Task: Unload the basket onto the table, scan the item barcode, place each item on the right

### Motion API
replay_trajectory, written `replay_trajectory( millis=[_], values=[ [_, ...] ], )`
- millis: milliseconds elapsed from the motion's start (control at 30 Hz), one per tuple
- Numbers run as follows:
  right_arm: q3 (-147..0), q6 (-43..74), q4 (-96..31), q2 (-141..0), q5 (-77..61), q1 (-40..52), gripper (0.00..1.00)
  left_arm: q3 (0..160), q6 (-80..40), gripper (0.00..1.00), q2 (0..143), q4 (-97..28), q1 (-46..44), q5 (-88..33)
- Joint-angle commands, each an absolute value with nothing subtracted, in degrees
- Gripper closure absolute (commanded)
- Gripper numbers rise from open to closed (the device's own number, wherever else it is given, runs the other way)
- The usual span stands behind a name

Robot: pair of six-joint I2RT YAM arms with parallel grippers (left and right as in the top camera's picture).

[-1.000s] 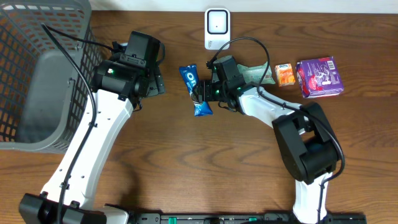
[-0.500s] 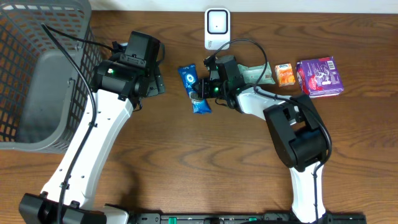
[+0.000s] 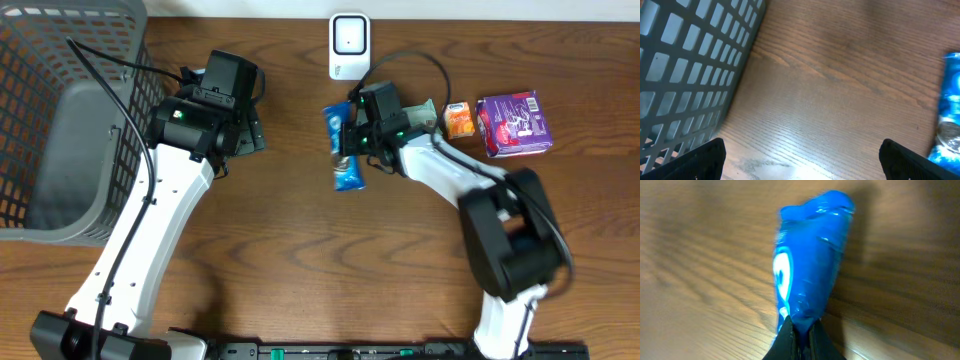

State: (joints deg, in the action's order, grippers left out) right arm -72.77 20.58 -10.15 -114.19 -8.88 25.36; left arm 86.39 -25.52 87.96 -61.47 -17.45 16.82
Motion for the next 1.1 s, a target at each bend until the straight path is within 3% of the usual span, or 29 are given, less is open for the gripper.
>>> replay_trajectory(
  millis=[0,567,833,1000,1067],
  values=[
    [-73.1,12.6,-13.1,-107.5,11.0,27.8,0.99,86.5,-26.0,0.02,88.1,-61.7,-17.3,17.2],
    [-73.1,2.4,-18.3,-119.8,41.9,39.8,0.99,86.5,-26.0,0.02,88.1,-61.6,-17.3,17.2],
    [-73.8,2.5,-18.8,-121.9,45.1,45.1,0.99,86.5,-26.0,0.02,88.1,-61.7,-17.3,17.2],
    [-76.3,2.7,-20.0,-121.2,45.1,45.9,0.78,86.5,-26.0,0.02,88.1,-61.6,-17.3,17.2],
    [-77.8,2.7,-21.5,-120.9,45.1,45.8,0.65,86.5,-26.0,0.02,88.1,-61.7,-17.3,17.2]
  ],
)
